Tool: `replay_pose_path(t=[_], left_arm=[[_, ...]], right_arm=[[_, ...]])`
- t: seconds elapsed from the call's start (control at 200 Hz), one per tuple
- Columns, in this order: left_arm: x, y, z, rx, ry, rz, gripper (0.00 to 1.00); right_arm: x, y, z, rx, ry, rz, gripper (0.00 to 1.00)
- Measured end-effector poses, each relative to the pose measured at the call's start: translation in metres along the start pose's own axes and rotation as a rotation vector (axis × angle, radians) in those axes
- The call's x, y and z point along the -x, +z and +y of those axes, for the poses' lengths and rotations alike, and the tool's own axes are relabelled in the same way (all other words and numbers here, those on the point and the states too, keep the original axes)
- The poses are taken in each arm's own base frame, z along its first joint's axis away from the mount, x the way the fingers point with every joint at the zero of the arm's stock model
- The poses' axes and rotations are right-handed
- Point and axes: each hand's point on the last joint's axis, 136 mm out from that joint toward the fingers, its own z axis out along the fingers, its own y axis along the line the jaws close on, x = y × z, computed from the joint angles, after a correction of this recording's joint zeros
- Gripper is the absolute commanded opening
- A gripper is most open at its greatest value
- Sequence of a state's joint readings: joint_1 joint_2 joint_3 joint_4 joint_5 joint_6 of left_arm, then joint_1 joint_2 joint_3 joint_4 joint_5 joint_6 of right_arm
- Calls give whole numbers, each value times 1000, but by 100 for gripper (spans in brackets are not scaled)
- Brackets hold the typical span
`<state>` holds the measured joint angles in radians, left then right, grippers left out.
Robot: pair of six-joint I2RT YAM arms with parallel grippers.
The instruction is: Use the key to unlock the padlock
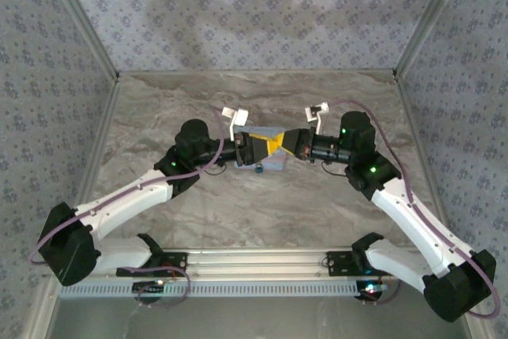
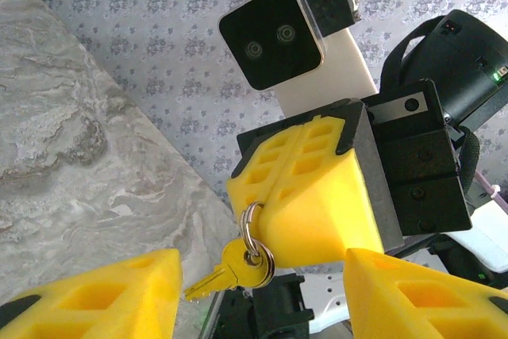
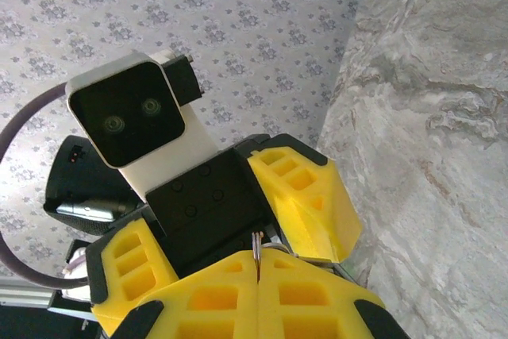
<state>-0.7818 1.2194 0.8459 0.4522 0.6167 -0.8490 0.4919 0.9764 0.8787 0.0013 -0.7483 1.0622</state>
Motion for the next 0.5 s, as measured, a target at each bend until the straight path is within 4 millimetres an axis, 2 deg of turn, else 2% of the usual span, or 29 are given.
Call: replay_pose_path(t=[0.1,0.255,0.355,0.5], left_arm=[[0,0,-1,-3,-2,-2,37],[-2,0,-2,-5,3,4,28],[-3,0,-1,1,2,7,18],[-4,-2,-1,9,1,11,18]], right_arm=[[1,0,-1,1,6,-3,0],[1,0,-3,-3,20,-8,0],[2,0,-2,1,19,-10,0],[2,-2,0,7,13,-11,0]])
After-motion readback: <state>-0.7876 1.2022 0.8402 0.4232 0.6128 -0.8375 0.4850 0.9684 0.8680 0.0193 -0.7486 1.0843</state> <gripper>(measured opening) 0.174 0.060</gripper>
